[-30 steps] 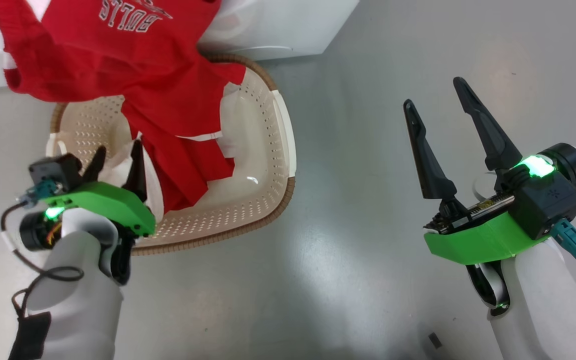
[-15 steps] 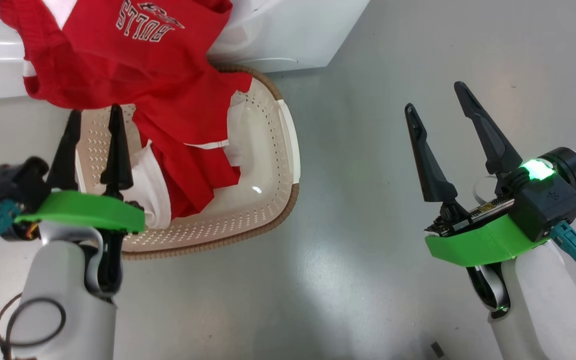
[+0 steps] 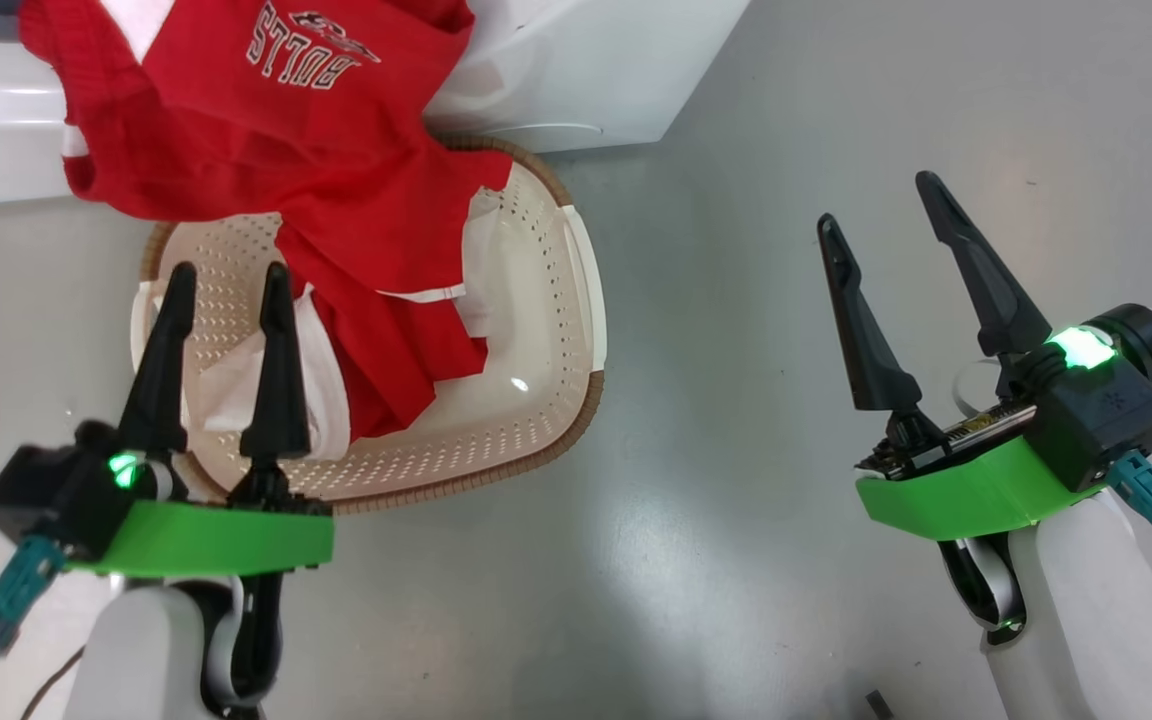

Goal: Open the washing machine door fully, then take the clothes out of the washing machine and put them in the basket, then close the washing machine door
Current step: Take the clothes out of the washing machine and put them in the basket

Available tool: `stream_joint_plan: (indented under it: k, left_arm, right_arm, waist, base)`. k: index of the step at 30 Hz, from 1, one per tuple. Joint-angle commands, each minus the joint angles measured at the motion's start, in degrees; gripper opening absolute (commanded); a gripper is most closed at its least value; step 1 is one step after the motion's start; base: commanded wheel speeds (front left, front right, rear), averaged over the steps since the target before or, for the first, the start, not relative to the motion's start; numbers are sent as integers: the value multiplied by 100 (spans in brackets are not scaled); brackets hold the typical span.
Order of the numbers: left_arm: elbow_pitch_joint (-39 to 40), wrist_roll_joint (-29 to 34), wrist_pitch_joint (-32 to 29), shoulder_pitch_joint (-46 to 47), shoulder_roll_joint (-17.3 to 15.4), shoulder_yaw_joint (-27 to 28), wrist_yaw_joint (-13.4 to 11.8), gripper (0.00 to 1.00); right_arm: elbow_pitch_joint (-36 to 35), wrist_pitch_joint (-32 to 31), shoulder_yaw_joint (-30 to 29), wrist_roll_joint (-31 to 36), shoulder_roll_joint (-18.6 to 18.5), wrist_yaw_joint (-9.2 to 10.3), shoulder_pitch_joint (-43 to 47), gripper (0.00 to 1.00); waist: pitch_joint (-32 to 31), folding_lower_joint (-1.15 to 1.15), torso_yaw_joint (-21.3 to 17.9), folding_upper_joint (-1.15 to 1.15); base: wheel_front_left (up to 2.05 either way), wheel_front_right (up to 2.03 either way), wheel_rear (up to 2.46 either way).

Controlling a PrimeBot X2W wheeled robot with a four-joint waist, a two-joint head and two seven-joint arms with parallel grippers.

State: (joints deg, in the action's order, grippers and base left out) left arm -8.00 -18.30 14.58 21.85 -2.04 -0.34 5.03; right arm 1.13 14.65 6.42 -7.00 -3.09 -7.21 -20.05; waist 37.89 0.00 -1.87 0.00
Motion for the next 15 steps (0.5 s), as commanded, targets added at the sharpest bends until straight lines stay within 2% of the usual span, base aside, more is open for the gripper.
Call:
stream_joint_plan:
  k: [1,6,15]
  left_arm:
    - [346,-36,41,-275,-89,118,-109,100]
    - [866,-115,3,-569,-87,-12,-345,100]
    - [1352,-246,-133,-838,-85,-137,-581,100]
  right_arm:
    - [-171,35,91,-5,22,-28,163,100]
    - [-205,35,50,-8,22,-28,192,100]
    - [-209,35,42,-22,22,-28,192,100]
  waist:
    - [0,0,19,0]
    - [-9,0,55,0]
    - [-6,0,76,0]
  base:
    - [0,0,0]
    - [0,0,0]
    - [0,0,0]
